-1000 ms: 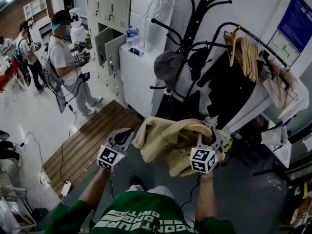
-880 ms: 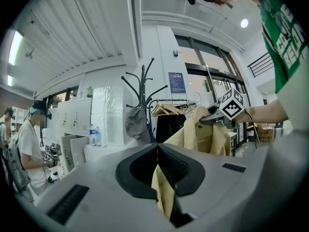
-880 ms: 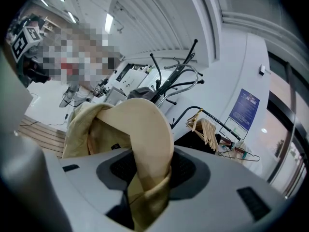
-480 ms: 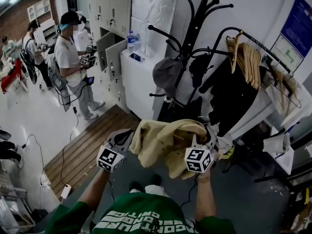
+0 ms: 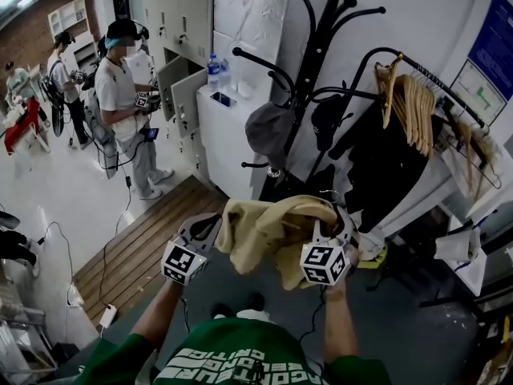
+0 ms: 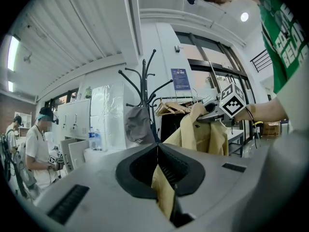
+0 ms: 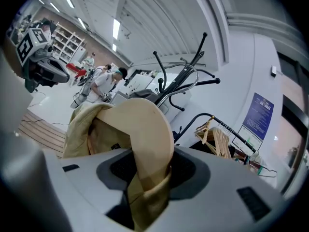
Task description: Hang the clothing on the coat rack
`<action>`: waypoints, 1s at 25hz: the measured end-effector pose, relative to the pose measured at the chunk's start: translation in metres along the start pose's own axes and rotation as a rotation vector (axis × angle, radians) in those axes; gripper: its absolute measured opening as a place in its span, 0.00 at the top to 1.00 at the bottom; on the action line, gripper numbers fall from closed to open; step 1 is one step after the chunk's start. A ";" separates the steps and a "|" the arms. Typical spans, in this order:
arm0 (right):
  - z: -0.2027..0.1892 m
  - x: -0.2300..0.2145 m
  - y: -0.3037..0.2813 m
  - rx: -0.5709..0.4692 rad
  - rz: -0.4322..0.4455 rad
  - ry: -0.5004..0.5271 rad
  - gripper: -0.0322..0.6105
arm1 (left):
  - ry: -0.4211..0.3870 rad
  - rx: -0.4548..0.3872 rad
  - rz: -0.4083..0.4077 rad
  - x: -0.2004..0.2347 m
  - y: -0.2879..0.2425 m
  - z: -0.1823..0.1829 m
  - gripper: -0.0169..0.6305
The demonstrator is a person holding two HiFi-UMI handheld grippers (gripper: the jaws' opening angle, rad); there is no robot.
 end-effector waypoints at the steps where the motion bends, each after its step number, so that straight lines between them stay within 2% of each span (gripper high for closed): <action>1: 0.002 -0.002 -0.003 -0.004 0.000 0.003 0.67 | -0.003 -0.002 0.003 0.001 -0.002 0.000 0.96; 10: 0.026 -0.025 -0.027 -0.031 0.017 0.039 0.67 | -0.001 -0.011 0.025 0.005 -0.018 0.009 0.96; 25: 0.095 -0.047 -0.082 -0.094 0.124 0.104 0.67 | 0.003 -0.002 0.095 0.022 -0.027 0.004 0.96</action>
Point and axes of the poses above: the fingertips, and each gripper's own axes: y backward along the fingers, x to its left, z out of its top, the point moved 7 cm from there along y, backward along the fingers, and after that the axes turned 12 degrees about z, right-handed, at the moved point
